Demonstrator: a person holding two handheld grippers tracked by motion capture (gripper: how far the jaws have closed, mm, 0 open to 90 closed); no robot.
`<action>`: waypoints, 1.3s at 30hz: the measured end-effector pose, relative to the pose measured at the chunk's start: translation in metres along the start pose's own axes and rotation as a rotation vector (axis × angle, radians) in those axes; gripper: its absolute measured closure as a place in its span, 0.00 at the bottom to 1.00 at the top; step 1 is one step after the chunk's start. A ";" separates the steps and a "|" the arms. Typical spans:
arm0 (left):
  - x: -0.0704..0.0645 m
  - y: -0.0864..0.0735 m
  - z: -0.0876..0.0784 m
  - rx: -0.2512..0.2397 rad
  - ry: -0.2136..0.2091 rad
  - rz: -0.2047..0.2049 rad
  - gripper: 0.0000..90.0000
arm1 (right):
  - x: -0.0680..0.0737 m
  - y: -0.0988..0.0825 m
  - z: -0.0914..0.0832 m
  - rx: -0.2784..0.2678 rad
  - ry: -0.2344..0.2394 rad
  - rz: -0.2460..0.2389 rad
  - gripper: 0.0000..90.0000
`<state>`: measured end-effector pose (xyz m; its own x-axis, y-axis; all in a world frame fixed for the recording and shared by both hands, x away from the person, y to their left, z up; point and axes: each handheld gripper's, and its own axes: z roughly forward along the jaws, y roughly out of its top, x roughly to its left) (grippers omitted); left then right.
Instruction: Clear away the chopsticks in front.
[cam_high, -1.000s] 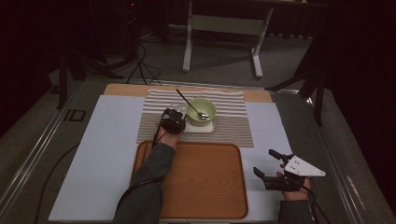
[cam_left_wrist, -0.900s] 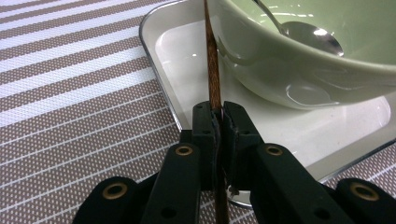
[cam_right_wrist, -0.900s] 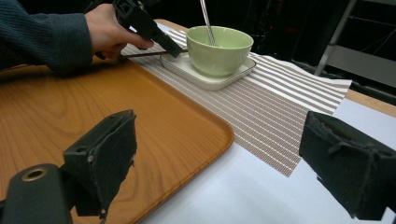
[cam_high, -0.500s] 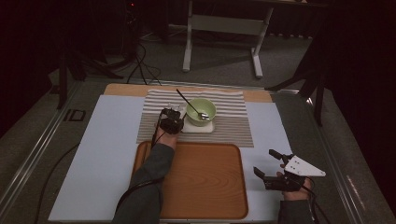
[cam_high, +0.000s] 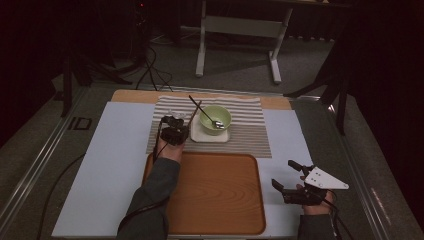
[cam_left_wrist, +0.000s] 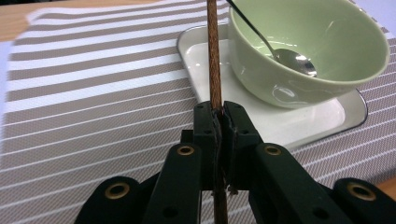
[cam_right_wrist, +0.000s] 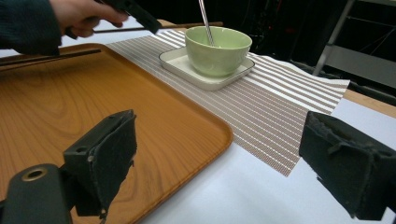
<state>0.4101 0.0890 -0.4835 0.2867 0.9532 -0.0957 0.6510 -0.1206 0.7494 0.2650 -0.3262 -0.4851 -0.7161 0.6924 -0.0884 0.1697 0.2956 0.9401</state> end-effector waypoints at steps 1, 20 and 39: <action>0.001 -0.001 -0.004 -0.001 0.006 0.002 0.95 | 0.000 0.000 0.000 0.000 0.000 0.000 0.12; 0.034 -0.022 -0.078 -0.065 0.072 -0.079 0.95 | 0.000 0.000 0.000 0.001 -0.001 0.001 0.12; 0.028 -0.074 -0.109 -0.038 0.156 -0.086 0.95 | 0.000 0.000 0.001 -0.003 0.001 -0.002 0.12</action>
<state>0.2929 0.1546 -0.4701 0.1165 0.9914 -0.0600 0.6405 -0.0288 0.7674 0.2652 -0.3254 -0.4850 -0.7169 0.6913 -0.0899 0.1664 0.2950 0.9409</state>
